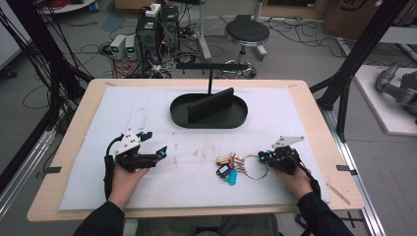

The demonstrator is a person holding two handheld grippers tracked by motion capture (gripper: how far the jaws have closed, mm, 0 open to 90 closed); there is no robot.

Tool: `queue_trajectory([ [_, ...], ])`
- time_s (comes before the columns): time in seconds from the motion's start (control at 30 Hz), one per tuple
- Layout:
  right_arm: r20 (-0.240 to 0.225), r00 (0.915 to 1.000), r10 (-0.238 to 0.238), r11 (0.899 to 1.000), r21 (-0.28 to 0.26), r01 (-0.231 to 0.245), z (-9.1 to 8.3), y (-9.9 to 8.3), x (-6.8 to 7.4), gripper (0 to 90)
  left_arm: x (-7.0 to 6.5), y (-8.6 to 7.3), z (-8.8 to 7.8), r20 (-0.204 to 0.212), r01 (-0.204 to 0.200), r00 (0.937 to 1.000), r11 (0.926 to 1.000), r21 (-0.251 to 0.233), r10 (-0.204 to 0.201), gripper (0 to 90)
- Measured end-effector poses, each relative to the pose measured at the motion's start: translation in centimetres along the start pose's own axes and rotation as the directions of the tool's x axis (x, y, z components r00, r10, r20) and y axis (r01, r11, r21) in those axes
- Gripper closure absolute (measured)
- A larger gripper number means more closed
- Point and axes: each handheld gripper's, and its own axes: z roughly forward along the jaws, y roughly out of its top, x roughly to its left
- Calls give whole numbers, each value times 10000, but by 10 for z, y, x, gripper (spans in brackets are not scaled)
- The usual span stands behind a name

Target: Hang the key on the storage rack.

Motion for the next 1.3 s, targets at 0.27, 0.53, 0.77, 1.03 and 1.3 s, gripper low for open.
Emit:
queue_trajectory([
  [0.27, 15, 9954, 957, 9829, -1581, -942, -21, 3, -9, 874, 0, -1, 1, 29, -16, 10000, 10000, 67, 16, 221],
  [0.53, -181, 9916, 1282, 9611, -2445, -1287, -31, 6, -7, 900, -2, -1, 3, 39, -45, 10000, 10000, 65, 45, 221],
  [0.77, -457, 9925, 1138, 9562, -2662, -1219, -32, 10, 2, 900, -3, 0, 3, 87, -63, 9999, 9999, 84, 63, 221],
  [1.03, 408, 9873, 1532, 9814, -1232, -1472, -18, -2, -19, 796, -3, -1, 5, 134, -73, 9999, 9999, 154, 71, 221],
  [1.3, 976, 9933, 615, 9981, -27, -616, 2, -2, -12, 823, -4, -2, 6, 162, -129, 9998, 9997, 219, 126, 220],
])
